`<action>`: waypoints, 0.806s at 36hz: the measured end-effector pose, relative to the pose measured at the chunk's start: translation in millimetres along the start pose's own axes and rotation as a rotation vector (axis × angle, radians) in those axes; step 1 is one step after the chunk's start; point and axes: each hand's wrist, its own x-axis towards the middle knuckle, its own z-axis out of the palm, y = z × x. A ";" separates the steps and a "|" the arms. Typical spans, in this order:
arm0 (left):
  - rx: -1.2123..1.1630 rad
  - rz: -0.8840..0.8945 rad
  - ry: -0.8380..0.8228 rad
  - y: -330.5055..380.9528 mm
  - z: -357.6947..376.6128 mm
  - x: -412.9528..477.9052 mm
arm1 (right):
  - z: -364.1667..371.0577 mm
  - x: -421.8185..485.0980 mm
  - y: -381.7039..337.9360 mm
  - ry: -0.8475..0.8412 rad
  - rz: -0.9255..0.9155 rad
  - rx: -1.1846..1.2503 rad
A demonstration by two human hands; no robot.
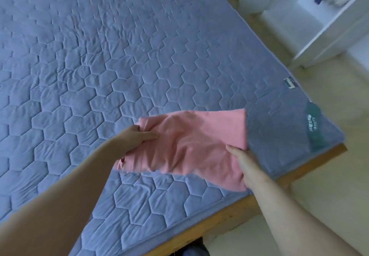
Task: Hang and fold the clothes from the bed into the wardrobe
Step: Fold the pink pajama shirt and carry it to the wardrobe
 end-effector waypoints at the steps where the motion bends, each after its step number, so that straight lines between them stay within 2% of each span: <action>1: 0.028 0.036 -0.017 13.4 3.0 -6.8 | -11.7 -7.4 -0.8 0.017 0.005 0.034; 7: 0.095 0.235 -0.133 92.0 33.8 -45.7 | -86.8 -39.7 -6.5 0.143 -0.016 0.222; 14: 0.179 0.387 -0.252 159.1 95.4 -90.3 | -182.0 -71.4 -2.2 0.222 -0.029 0.364; 29: 0.285 0.653 -0.468 260.2 324.6 -212.5 | -431.0 -129.2 67.0 0.400 -0.098 0.583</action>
